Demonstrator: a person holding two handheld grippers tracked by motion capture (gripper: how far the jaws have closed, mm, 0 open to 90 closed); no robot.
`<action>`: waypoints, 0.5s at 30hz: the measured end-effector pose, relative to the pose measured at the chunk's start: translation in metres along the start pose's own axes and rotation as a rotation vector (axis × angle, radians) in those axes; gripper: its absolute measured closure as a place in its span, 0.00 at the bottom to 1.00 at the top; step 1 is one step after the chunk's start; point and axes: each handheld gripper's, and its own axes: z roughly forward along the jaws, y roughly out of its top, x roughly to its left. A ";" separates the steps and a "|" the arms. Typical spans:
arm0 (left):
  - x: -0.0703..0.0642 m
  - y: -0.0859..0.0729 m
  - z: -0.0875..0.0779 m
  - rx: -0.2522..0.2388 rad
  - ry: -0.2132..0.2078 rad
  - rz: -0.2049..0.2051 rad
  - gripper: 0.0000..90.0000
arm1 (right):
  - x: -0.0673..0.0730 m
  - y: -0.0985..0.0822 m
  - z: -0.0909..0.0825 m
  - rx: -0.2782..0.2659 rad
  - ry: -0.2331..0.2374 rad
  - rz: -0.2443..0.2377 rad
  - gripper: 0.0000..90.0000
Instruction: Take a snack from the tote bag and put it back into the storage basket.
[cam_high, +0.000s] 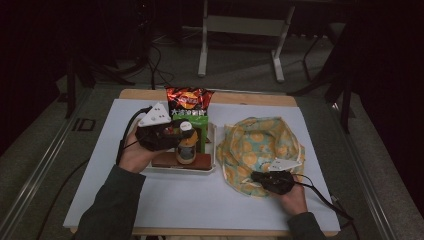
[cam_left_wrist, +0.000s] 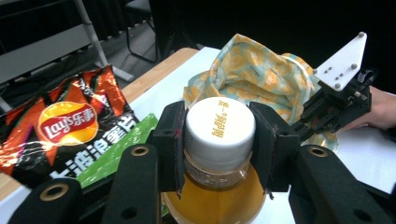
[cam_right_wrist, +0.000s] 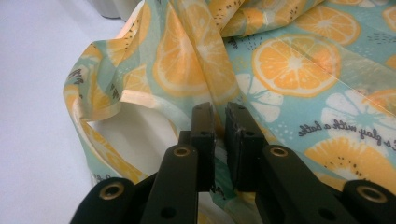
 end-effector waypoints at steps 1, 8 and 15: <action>0.001 -0.001 -0.002 -0.001 0.004 -0.004 0.65 | 0.000 0.000 0.000 0.000 0.001 0.000 0.91; 0.010 -0.010 -0.012 0.007 0.028 -0.011 0.65 | 0.000 0.000 0.000 0.000 0.001 0.000 0.91; 0.019 -0.016 -0.024 0.008 0.053 -0.025 0.65 | 0.000 0.000 0.000 0.000 0.000 -0.001 0.91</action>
